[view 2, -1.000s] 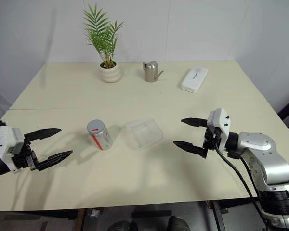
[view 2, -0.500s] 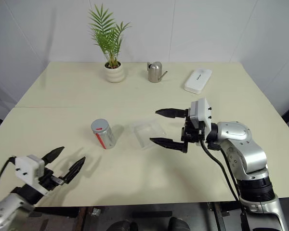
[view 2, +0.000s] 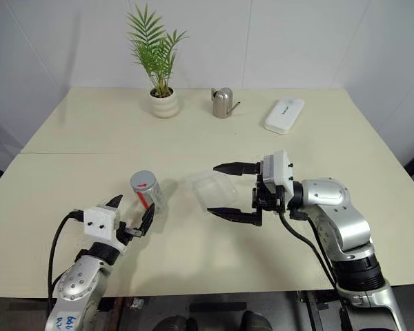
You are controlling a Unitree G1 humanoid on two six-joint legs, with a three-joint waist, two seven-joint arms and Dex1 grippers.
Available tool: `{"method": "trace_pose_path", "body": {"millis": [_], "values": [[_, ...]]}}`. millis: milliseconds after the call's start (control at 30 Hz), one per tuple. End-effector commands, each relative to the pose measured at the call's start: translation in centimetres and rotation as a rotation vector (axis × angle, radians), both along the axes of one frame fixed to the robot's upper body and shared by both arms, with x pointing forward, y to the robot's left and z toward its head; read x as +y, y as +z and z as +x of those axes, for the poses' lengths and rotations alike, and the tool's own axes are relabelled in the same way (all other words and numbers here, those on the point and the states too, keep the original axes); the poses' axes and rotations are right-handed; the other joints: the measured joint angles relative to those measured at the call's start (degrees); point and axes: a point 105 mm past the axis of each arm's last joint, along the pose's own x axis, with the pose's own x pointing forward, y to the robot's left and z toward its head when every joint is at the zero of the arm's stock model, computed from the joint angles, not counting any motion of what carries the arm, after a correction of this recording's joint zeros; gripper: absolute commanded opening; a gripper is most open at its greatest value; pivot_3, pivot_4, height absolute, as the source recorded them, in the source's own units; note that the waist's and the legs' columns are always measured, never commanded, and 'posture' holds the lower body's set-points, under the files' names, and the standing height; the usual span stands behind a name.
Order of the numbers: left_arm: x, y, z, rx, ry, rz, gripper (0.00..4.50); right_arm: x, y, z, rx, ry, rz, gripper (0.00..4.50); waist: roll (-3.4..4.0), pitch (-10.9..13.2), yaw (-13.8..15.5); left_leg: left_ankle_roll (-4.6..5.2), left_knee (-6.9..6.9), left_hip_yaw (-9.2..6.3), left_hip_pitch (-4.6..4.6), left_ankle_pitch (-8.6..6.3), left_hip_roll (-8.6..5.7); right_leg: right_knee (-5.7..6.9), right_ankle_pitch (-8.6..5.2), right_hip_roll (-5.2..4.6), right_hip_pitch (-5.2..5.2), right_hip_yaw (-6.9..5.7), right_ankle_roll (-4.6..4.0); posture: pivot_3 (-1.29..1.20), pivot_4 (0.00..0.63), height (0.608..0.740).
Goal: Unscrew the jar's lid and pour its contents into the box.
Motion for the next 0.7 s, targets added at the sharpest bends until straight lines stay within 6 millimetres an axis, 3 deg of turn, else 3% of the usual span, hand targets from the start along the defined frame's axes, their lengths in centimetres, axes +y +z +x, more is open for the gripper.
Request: {"method": "trace_pose_path", "body": {"millis": [33, 267, 700], "values": [[-0.6, 0.9, 0.4, -0.057, -0.032, -0.001, 4.47, 0.4, 0.7, -0.5, -0.034, -0.003, 0.028, 4.50, 0.00, 0.0, 0.0, 0.00, 0.00, 0.00, 0.00, 0.00, 0.00, 0.01, 0.00, -0.01, 0.00, 0.00, 0.00, 0.00, 0.150, 0.740], [-2.1, 1.2, 1.7, -0.074, -0.083, -0.002, 4.47, 0.9, 0.9, -0.9, -0.028, -0.011, 0.045, 4.50, 0.00, 0.0, 0.1, 0.01, 0.00, -0.01, 0.00, 0.00, -0.01, 0.00, 0.00, -0.04, 0.00, -0.01, 0.00, 0.00, 0.150, 0.740], [-2.9, 1.3, 1.7, -0.064, -0.049, -0.006, 4.47, 1.1, 1.0, -1.0, -0.013, -0.017, 0.052, 4.50, 0.00, 0.0, 0.1, 0.02, 0.00, 0.00, -0.01, -0.01, 0.00, 0.00, 0.00, -0.03, 0.00, -0.02, 0.00, 0.00, 0.150, 0.740]]}}
